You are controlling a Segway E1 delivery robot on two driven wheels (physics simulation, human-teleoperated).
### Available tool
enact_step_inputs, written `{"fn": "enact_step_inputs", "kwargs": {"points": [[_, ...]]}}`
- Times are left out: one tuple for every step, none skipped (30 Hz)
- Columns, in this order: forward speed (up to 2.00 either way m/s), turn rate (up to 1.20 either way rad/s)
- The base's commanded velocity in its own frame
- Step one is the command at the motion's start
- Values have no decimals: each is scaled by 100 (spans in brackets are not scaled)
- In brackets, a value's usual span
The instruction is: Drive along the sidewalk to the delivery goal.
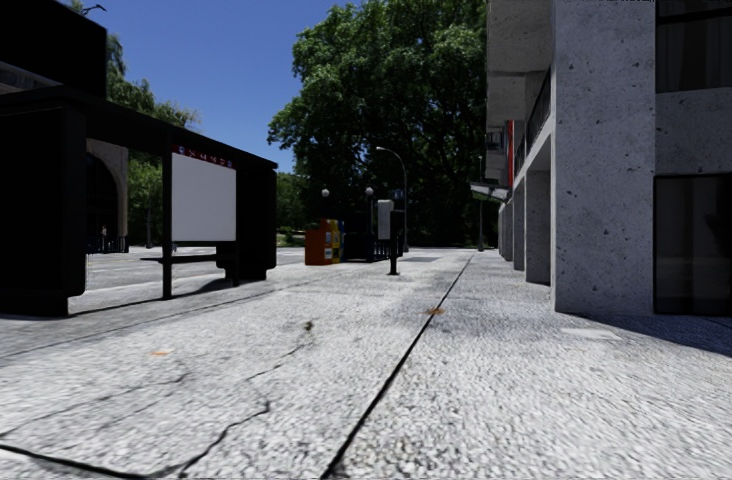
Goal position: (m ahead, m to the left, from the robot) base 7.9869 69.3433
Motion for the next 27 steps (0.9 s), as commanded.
{"fn": "enact_step_inputs", "kwargs": {"points": [[200,-54],[200,-54],[200,-45],[200,-41],[200,-40],[200,-40],[200,-39],[200,-39],[200,-39],[200,-39],[200,-39],[200,-39],[200,-39],[200,-39],[200,-30],[200,-15],[200,-11],[200,-11],[200,-5],[200,-1],[200,-1],[200,-1],[200,-1],[200,-1],[200,-2],[200,-2],[200,-2]]}}
